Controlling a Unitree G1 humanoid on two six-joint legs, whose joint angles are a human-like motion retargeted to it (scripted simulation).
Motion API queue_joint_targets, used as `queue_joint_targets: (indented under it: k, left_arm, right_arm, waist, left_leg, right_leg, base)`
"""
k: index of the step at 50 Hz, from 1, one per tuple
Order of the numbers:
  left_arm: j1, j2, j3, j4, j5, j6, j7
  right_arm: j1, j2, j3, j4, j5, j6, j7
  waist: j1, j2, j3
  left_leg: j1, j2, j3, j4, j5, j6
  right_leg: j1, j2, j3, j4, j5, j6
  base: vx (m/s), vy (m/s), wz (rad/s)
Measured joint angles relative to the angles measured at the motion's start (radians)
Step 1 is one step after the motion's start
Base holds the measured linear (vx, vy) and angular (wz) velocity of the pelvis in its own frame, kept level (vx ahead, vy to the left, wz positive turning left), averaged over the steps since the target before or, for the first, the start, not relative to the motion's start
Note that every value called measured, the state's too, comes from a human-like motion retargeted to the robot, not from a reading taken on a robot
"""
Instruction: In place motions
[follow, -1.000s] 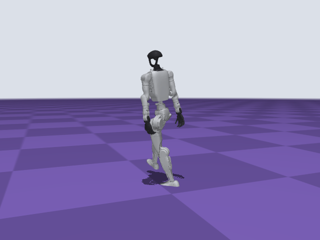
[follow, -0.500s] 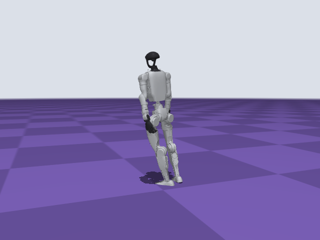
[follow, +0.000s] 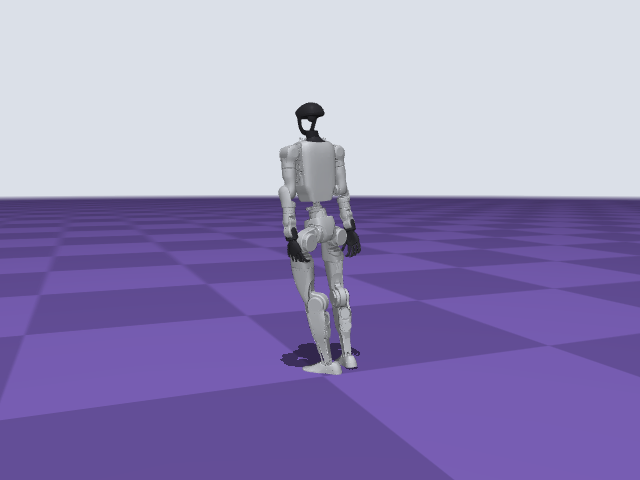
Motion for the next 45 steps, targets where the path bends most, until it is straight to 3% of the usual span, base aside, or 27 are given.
queue_joint_targets:
  k: [11,20,23,45]
  left_arm:
    - [0.057,-0.017,-0.013,0.058,0.036,0.018,0.015]
    - [0.027,-0.007,-0.075,0.006,0.091,0.029,0.023]
    - [0.016,-0.006,-0.084,-0.004,0.082,0.024,0.014]
    - [0.005,-0.017,-0.083,0.018,0.062,0.012,0.01]
  right_arm:
    - [-0.006,0.03,0.022,-0.086,0.013,-0.01,0.065]
    - [-0.002,0.019,0.044,-0.046,-0.021,-0.003,0.062]
    - [-0.003,0.013,0.035,-0.036,-0.034,0.001,0.058]
    - [-0.014,0.017,0.036,-0.041,-0.027,-0.001,0.057]
  waist:
    - [-0.008,0.023,-0.004]
    - [0.205,-0.019,0.011]
    - [0.059,0.007,-0.009]
    - [-0.006,0.014,-0.048]
  left_leg:
    - [0.011,0.007,-0.001,0.0,0.004,-0.005]
    - [-0.029,0.028,0.14,0.026,0.048,0.001]
    - [0.005,0.006,-0.037,0.005,0.025,-0.015]
    - [0.029,-0.033,-0.153,-0.033,0.023,0.0]
  right_leg:
    - [0.018,0.023,-0.008,-0.023,0.002,-0.009]
    - [0.025,0.025,0.127,-0.024,0.007,-0.022]
    - [0.045,0.015,-0.047,-0.029,-0.016,-0.011]
    - [0.065,0.011,-0.163,-0.035,-0.042,0.002]
  base:
    - [-0.04,0.03,-0.02]
    - [0.05,0.0,-0.57]
    - [0.02,-0.01,2.37]
    - [0.05,-0.03,0.27]
